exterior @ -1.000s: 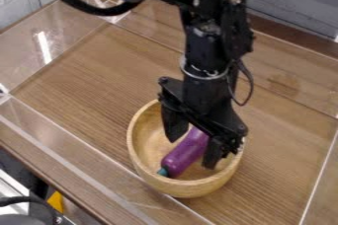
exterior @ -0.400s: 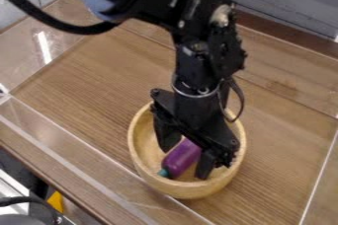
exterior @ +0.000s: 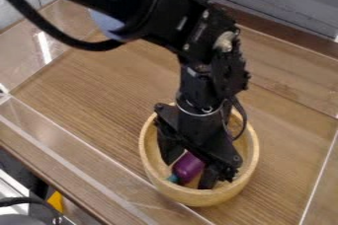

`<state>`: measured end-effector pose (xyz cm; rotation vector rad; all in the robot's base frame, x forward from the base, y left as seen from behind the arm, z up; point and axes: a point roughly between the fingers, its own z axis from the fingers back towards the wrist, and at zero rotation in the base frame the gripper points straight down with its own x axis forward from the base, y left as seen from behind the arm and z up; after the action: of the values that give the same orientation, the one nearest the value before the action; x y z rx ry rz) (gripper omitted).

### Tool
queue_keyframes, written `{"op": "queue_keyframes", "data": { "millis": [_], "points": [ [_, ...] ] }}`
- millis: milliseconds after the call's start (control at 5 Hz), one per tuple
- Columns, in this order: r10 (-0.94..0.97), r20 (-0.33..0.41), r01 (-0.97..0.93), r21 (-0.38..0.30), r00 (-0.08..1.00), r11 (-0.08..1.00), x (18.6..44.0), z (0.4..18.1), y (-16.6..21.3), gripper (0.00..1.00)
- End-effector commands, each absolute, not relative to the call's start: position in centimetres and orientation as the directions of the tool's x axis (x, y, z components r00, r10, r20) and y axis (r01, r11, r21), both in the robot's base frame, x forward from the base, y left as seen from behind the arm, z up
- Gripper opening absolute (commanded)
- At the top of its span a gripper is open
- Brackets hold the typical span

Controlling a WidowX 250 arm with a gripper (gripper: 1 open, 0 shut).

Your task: Remove the purple eggplant from inside the brown bowl and put it on the table

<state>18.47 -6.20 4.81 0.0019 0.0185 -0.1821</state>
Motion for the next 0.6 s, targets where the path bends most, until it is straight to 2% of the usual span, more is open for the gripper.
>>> {"op": "queue_keyframes", "data": {
  "millis": [0, 200, 400],
  "points": [
    [-0.188, 0.020, 0.188, -0.005, 0.982, 0.982, 18.7, 6.1, -5.3, 0.00],
    [-0.164, 0.028, 0.164, -0.012, 0.986, 0.986, 18.8, 6.5, -5.9, 0.00],
    [-0.139, 0.038, 0.140, -0.014, 0.990, 0.990, 18.7, 8.3, -5.9, 0.00]
  ]
}}
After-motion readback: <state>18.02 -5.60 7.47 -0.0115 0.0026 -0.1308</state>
